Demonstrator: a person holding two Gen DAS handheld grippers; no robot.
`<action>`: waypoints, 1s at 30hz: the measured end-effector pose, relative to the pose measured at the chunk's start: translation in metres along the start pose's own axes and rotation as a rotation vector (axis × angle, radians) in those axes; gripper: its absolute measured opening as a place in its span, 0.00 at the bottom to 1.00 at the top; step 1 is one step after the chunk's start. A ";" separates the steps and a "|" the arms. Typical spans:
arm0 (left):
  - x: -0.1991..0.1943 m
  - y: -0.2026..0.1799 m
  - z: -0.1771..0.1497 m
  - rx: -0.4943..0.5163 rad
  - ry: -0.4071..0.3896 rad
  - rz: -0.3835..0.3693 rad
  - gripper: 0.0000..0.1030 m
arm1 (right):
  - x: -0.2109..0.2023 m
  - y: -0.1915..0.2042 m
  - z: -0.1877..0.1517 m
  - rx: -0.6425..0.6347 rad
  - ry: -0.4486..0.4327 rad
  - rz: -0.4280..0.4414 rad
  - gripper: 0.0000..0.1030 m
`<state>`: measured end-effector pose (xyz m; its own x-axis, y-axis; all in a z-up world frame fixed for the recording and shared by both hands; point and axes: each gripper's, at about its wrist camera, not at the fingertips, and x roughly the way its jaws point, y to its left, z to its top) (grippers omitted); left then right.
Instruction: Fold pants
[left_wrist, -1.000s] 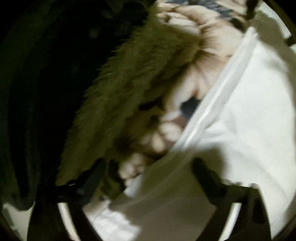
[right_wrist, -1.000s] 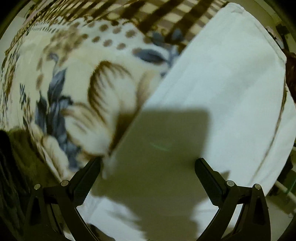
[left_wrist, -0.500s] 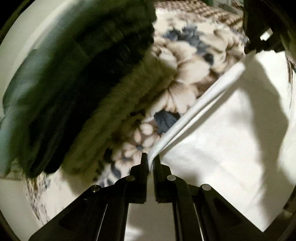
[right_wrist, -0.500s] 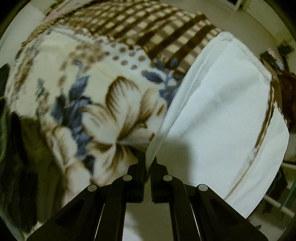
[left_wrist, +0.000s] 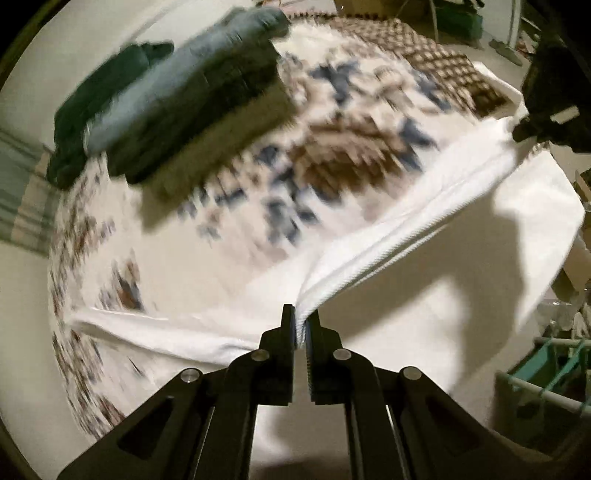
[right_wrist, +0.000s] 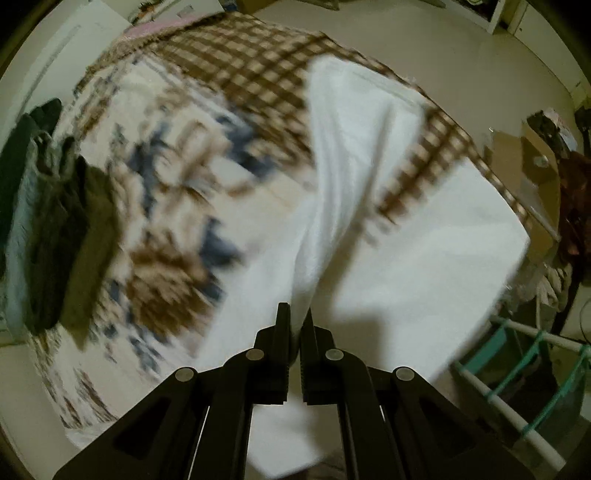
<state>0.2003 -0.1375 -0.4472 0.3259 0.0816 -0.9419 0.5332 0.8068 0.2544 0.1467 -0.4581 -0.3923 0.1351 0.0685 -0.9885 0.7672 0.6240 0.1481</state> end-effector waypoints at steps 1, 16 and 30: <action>0.001 -0.007 -0.008 -0.013 0.015 -0.007 0.03 | 0.005 -0.015 -0.009 0.008 0.018 -0.003 0.04; 0.041 -0.053 -0.069 -0.226 0.155 -0.092 0.22 | 0.077 -0.148 -0.062 0.085 0.240 -0.019 0.40; 0.048 -0.061 0.043 -0.329 -0.049 -0.150 0.71 | 0.017 -0.181 0.060 0.173 -0.071 0.082 0.64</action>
<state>0.2165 -0.2078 -0.4981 0.3041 -0.0733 -0.9498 0.3007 0.9535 0.0227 0.0478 -0.6164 -0.4336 0.2407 0.0552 -0.9690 0.8470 0.4756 0.2375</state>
